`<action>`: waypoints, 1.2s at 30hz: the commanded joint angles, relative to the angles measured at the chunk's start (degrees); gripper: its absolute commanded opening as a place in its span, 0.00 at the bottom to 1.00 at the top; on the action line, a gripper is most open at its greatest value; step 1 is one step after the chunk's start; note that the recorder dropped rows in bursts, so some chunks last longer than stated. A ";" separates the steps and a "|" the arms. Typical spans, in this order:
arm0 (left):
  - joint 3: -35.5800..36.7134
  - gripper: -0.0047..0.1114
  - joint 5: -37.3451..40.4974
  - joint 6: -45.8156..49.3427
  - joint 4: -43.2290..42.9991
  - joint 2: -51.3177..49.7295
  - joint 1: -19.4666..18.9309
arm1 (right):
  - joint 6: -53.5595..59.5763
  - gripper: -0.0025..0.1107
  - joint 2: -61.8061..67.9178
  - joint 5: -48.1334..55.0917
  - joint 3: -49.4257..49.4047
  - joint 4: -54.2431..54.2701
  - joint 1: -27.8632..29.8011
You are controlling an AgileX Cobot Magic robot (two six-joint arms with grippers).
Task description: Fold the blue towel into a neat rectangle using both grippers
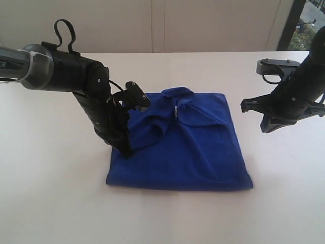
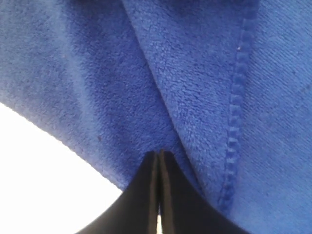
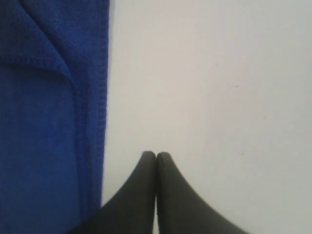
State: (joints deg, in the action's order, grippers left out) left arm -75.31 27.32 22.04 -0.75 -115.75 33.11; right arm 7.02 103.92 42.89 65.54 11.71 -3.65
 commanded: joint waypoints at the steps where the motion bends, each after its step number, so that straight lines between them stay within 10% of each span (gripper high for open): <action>1: 1.91 0.04 6.85 -0.43 -3.21 -2.92 -0.42 | 0.62 0.02 -0.44 -0.90 -0.29 0.64 0.27; 24: 1.91 0.04 6.85 -0.52 -3.21 4.73 -0.42 | 1.67 0.02 -0.44 -3.19 -0.29 5.77 0.27; 36: 0.40 0.04 2.28 -6.47 -3.21 9.96 -0.42 | 16.75 0.02 -0.44 -3.18 -0.19 28.06 0.14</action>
State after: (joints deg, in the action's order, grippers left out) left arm -73.90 29.28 19.23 -4.25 -106.66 32.78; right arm 18.50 103.92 39.73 65.54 32.99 -3.65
